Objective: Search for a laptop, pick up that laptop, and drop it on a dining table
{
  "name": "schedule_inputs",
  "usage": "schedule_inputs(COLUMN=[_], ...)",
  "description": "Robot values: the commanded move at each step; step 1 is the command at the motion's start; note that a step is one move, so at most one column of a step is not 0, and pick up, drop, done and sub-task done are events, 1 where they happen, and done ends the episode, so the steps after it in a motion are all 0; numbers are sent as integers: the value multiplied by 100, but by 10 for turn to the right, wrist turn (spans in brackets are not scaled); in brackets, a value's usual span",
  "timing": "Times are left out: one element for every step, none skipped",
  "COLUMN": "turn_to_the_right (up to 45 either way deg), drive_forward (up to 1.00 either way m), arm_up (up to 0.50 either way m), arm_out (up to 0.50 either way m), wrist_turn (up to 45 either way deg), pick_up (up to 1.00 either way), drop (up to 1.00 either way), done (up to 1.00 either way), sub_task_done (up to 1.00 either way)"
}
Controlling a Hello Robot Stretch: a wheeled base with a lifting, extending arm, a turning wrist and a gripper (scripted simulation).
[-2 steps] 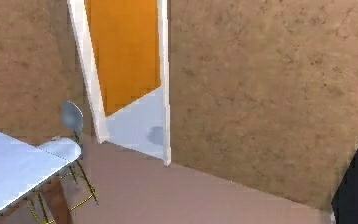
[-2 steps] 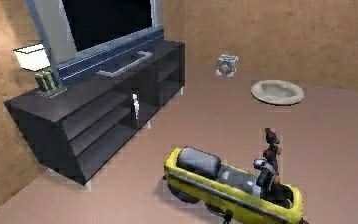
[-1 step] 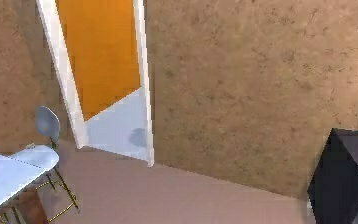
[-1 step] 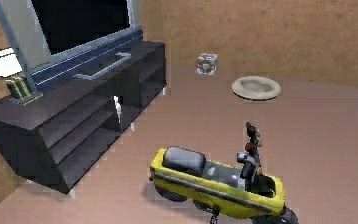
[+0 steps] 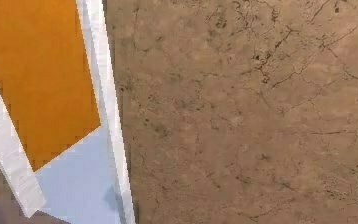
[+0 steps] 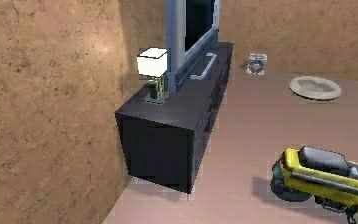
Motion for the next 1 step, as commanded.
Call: schedule_inputs(turn_to_the_right=[210], drive_forward=[0], arm_up=[0], arm_out=[0], wrist_turn=[0], pick_up=[0], drop=[0], done=[0], sub_task_done=[0])
